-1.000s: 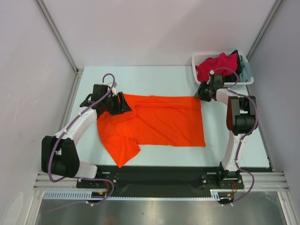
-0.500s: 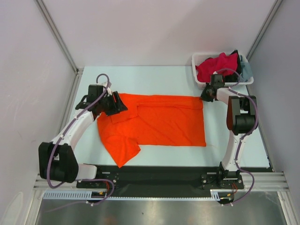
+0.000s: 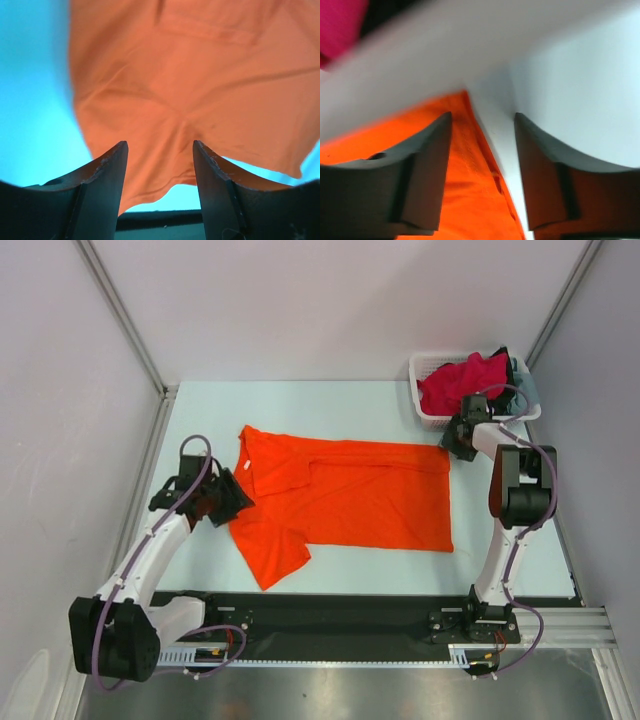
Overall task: Fold and stack the t-shirts
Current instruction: Fold the tshirt
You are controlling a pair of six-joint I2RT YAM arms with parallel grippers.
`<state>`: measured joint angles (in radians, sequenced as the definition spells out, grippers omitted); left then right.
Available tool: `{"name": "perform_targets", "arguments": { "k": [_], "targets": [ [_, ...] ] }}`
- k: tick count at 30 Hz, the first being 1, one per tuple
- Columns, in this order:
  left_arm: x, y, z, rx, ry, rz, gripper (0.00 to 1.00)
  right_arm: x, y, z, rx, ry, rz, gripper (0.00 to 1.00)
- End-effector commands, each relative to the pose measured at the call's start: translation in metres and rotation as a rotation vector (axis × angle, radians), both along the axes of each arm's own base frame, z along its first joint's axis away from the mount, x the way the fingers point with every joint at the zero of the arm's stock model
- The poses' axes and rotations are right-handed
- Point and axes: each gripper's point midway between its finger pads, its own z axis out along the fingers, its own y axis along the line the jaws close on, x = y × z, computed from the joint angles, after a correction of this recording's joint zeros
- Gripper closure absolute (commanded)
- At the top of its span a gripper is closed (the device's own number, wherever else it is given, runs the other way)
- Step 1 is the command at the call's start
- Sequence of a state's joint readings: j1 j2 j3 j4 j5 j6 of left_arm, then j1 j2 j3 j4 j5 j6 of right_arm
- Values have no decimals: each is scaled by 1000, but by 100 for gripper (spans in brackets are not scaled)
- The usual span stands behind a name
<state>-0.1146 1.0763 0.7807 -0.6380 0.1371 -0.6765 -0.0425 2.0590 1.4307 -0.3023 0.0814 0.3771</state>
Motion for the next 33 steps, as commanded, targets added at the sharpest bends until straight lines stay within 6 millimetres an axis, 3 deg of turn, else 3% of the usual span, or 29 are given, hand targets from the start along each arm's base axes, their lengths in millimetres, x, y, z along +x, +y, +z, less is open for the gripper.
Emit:
{"name": "perform_targets", "arguments": {
  "k": [1, 3, 7, 9, 12, 14, 16, 17, 18, 21, 25, 30, 33],
  "targets": [
    [-30, 19, -19, 50, 118, 122, 40, -21, -10, 37, -93, 16, -26, 37],
    [-42, 26, -28, 80, 144, 156, 40, -35, -17, 49, -120, 23, -49, 27],
    [-52, 23, -50, 49, 202, 184, 42, -61, -26, 86, -121, 20, -85, 24],
    [-58, 18, -65, 28, 253, 183, 44, -67, -20, 97, -95, 15, -70, 23],
    [-62, 14, -87, 11, 345, 198, 46, -86, 6, 109, 7, 38, -17, 27],
    [-66, 13, -97, 18, 401, 199, 48, -111, 28, 111, 58, 70, 24, 29],
    [-58, 12, -99, 9, 379, 199, 48, -130, 47, 108, 80, 89, 67, 29],
    [-58, 13, -99, 14, 378, 209, 48, -148, 59, 94, 92, 130, 95, 29],
    [-59, 14, -100, 20, 380, 219, 49, -158, 68, 100, 121, 115, 111, 30],
    [-66, 19, -106, 34, 388, 247, 50, -193, 80, 82, 153, 185, 110, 30],
    [-79, 22, -116, 42, 430, 289, 52, -227, 78, 71, 161, 229, 42, 30],
    [-93, 21, -126, 27, 468, 325, 57, -247, 71, 60, 155, 252, -24, 31],
    [-93, 20, -127, 16, 464, 330, 74, -258, 68, 42, 196, 313, -85, 32]
  ]
}}
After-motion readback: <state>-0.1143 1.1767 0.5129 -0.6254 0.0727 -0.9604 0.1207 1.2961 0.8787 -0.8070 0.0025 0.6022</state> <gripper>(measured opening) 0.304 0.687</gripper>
